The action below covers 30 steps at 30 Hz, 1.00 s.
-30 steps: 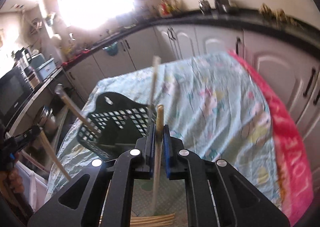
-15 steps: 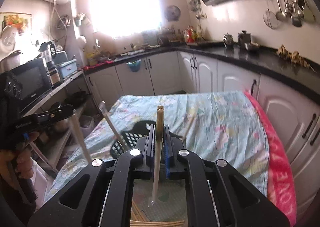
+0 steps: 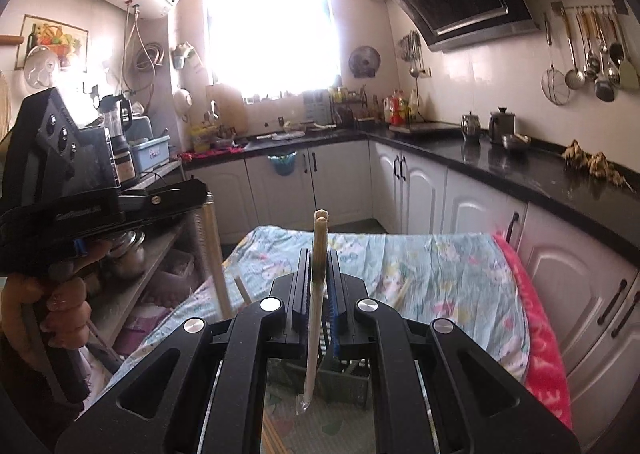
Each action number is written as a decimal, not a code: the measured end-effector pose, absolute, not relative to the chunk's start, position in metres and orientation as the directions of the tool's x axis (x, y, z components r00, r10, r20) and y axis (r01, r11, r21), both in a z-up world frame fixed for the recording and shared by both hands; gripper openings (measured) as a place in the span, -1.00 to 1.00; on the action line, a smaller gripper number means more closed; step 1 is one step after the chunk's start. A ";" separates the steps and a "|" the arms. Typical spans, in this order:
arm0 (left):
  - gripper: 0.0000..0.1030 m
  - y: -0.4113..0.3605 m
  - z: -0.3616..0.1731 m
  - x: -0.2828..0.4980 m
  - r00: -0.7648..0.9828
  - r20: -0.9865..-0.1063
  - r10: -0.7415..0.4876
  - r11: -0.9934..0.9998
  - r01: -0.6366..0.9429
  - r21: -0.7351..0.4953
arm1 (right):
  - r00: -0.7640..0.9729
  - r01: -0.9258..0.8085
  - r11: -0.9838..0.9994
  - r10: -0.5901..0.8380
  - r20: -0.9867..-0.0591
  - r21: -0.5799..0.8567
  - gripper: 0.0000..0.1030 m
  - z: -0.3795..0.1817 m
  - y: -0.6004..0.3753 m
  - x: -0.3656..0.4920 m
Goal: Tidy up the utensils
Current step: 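Lower both chopsticks tips-first into the caddy compartments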
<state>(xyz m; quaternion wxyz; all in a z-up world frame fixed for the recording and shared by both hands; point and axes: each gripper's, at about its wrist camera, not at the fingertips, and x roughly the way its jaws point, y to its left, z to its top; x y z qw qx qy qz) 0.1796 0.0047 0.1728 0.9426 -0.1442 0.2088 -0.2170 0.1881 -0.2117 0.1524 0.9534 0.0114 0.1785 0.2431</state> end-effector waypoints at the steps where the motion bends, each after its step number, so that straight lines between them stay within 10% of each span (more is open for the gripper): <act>1: -1.00 0.003 0.175 0.182 0.819 -0.327 -0.471 0.863 0.351 -0.364 | 0.821 -0.461 0.881 0.469 -0.325 0.107 -0.85 0.156 -0.212 0.189; 30: -1.00 -0.019 0.178 0.234 0.850 -0.276 -0.449 0.873 0.350 -0.340 | 0.883 -0.430 0.903 0.422 -0.206 0.007 -0.85 0.181 -0.218 0.221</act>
